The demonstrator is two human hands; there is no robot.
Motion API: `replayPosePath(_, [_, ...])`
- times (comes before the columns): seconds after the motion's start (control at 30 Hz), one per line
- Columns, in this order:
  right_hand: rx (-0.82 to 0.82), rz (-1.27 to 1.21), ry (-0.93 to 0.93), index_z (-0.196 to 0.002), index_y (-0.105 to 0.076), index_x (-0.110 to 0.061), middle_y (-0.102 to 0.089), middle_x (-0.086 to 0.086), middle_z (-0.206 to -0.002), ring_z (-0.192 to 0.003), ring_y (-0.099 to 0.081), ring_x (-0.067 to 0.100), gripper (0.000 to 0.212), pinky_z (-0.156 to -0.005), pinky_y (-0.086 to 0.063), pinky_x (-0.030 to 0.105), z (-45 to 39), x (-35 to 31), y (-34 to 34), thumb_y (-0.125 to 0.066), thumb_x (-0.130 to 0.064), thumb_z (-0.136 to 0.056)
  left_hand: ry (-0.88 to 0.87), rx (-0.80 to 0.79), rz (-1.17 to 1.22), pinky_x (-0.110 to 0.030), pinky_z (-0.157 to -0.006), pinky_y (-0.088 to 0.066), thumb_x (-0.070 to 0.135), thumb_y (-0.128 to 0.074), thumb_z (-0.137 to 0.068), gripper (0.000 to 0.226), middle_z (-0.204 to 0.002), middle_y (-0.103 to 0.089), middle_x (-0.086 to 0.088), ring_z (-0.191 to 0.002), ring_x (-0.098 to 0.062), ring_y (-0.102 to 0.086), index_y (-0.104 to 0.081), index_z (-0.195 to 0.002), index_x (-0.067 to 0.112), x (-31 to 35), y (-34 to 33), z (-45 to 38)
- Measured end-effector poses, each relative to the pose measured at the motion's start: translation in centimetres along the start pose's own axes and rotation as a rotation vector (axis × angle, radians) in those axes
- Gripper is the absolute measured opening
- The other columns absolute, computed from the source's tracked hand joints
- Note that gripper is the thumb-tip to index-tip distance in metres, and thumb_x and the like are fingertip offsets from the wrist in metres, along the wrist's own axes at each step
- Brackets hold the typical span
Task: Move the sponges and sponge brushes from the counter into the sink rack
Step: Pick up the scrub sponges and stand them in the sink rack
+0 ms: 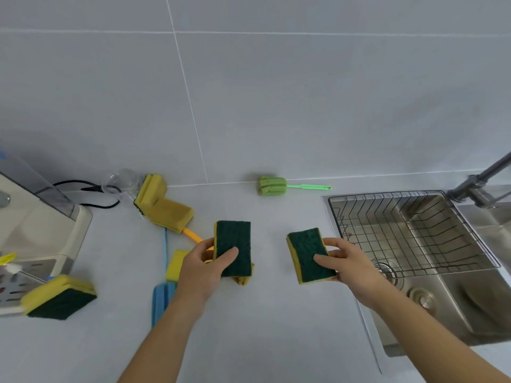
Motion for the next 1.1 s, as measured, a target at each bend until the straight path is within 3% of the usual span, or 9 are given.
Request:
replayPosePath(0.17, [0.043, -0.126, 0.01, -0.118, -0.063, -0.019, -0.075, 0.012, -0.098, -0.09, -0.075, 0.027, 0.035, -0.076, -0.058, 0.039, 2.5, 1.7, 2.7, -0.072, -0.008, -0.086, 0.04, -0.044, 0.053, -0.036, -0.081, -0.057, 0.032, -0.08, -0.076, 0.035, -0.093, -0.078, 0.003, -0.089, -0.016, -0.074, -0.069, -0.108, 0.028, -1.0, -1.4, 2.2])
replayPosePath(0.4, [0.122, -0.22, 0.005, -0.113, -0.066, -0.019, -0.074, 0.016, -0.095, -0.088, -0.075, 0.028, 0.032, -0.073, -0.06, 0.039, 5.0, 4.1, 7.7, -0.071, -0.005, -0.086, 0.147, -0.132, 0.109, -0.032, -0.074, -0.054, 0.023, -0.074, -0.082, 0.023, -0.096, -0.078, 0.001, -0.091, -0.015, -0.074, -0.071, -0.105, 0.022, -1.6, -5.1, 3.8])
replayPosePath(0.53, [0.16, -0.289, -0.03, -0.117, -0.064, -0.017, -0.07, 0.022, -0.107, -0.093, -0.074, 0.031, 0.034, -0.074, -0.061, 0.041, 5.4, 5.2, 11.2, -0.07, -0.004, -0.086, 0.177, -0.169, 0.111, -0.03, -0.07, -0.054, 0.018, -0.072, -0.084, 0.029, -0.095, -0.078, -0.002, -0.085, -0.014, -0.075, -0.067, -0.113, 0.016, -1.4, -8.7, 4.1])
replayPosePath(0.77, [0.149, -0.386, -0.059, -0.12, -0.062, -0.013, -0.067, 0.022, -0.113, -0.091, -0.074, 0.028, 0.032, -0.064, -0.059, 0.031, 4.8, 5.5, 18.2, -0.065, -0.004, -0.09, 0.237, -0.15, 0.087, -0.033, -0.073, -0.057, 0.016, -0.075, -0.081, 0.036, -0.096, -0.078, -0.006, -0.088, -0.021, -0.075, -0.064, -0.115, 0.012, -1.4, -15.6, 4.2])
replayPosePath(1.0, [0.115, -0.429, -0.064, -0.12, -0.06, -0.01, -0.068, 0.02, -0.103, -0.077, -0.075, 0.022, 0.03, -0.051, -0.056, 0.025, 2.6, 5.0, 24.8, -0.063, -0.002, -0.091, 0.233, -0.124, 0.014, -0.024, -0.065, -0.057, 0.02, -0.075, -0.082, 0.027, -0.093, -0.079, -0.002, -0.082, -0.014, -0.075, -0.069, -0.108, 0.016, -1.1, -22.2, 4.3])
replayPosePath(1.1, [0.1, -0.41, -0.075, -0.118, -0.063, -0.014, -0.07, 0.02, -0.107, -0.084, -0.075, 0.026, 0.03, -0.056, -0.057, 0.028, 1.2, 5.2, 27.1, -0.065, -0.004, -0.09, 0.228, -0.106, -0.008, -0.027, -0.072, -0.056, 0.019, -0.074, -0.083, 0.025, -0.093, -0.079, 0.0, -0.084, -0.013, -0.075, -0.07, -0.108, 0.016, -1.3, -24.7, 4.0])
Point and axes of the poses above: each hand's wrist, its own z-axis away from the middle knuckle, its own y-axis out of the back of the hand, x = y × z, the point moved 1 cm from there along -z, towards the middle knuckle
